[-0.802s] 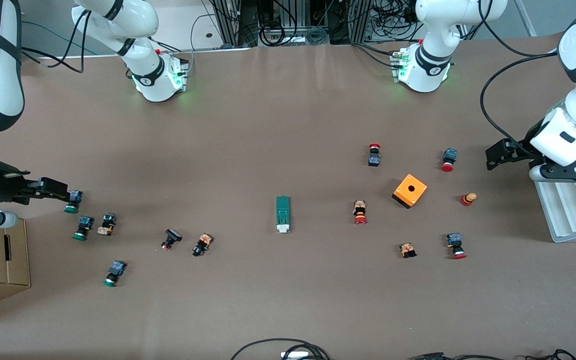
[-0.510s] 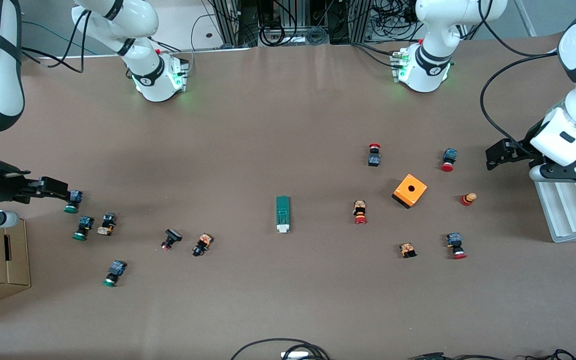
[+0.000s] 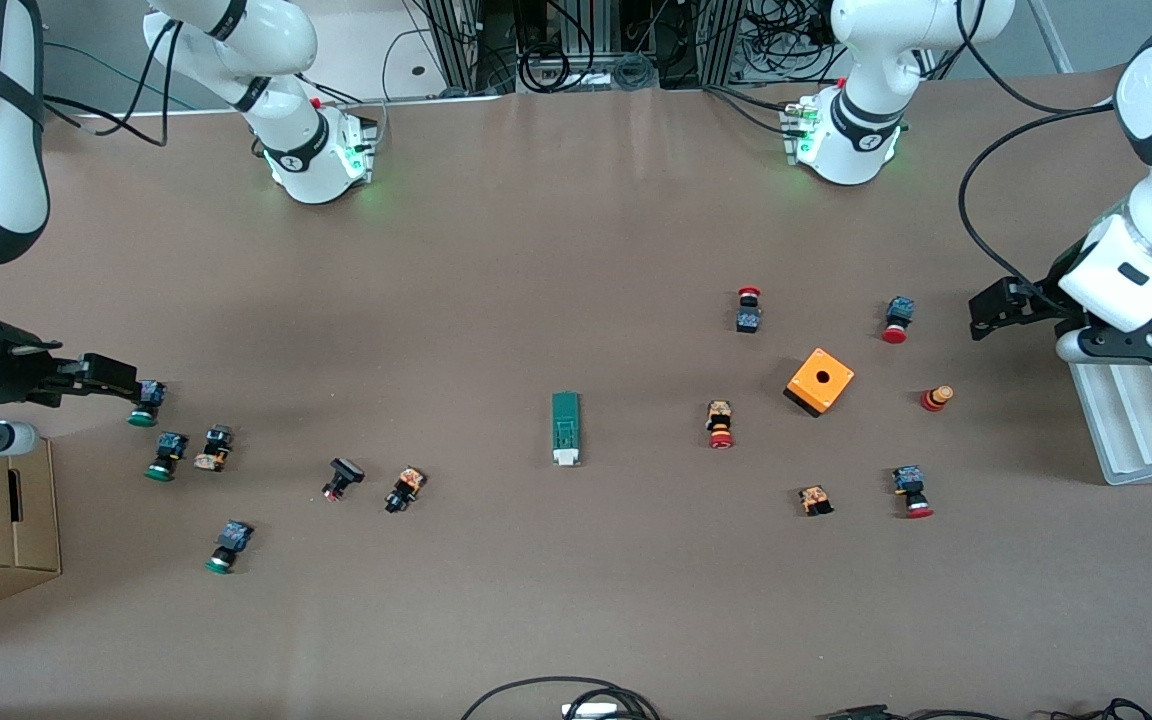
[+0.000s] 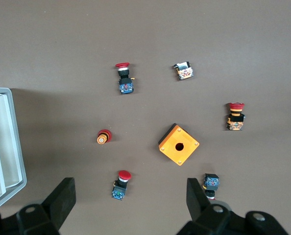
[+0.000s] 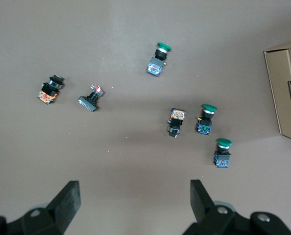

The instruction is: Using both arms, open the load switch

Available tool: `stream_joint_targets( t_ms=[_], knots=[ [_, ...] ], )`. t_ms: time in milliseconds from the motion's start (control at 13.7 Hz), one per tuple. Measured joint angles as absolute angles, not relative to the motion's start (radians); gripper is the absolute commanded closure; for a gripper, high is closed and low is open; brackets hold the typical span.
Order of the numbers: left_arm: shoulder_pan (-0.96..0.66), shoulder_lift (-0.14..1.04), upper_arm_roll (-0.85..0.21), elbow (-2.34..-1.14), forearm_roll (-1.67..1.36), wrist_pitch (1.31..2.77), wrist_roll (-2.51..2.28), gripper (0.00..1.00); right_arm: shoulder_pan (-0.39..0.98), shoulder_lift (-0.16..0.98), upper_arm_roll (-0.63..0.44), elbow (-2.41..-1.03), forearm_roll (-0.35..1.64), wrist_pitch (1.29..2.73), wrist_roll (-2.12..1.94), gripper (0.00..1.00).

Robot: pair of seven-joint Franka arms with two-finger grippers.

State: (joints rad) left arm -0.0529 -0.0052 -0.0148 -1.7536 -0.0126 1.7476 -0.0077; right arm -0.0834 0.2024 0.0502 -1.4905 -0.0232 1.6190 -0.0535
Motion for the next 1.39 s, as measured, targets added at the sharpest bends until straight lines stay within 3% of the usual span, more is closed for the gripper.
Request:
stream_joint_targets(
  t_ms=[438,1021,1385],
  knots=[
    [-0.059,0.018,-0.146,-1.718,-0.017,1.759,-0.138,0.00,-0.082,0.219,0.054,-1.496,-0.023,1.617,-0.052,0.00],
    [-0.092,0.075,-0.425,-1.708,0.085,1.915,-0.626,0.00,-0.026,0.257,0.058,-1.496,-0.068,1.635,-0.065,0.00],
    [-0.285,0.165,-0.445,-1.715,0.282,2.037,-0.985,0.00,-0.014,0.287,0.059,-1.496,-0.068,1.675,-0.093,0.00]
  ],
)
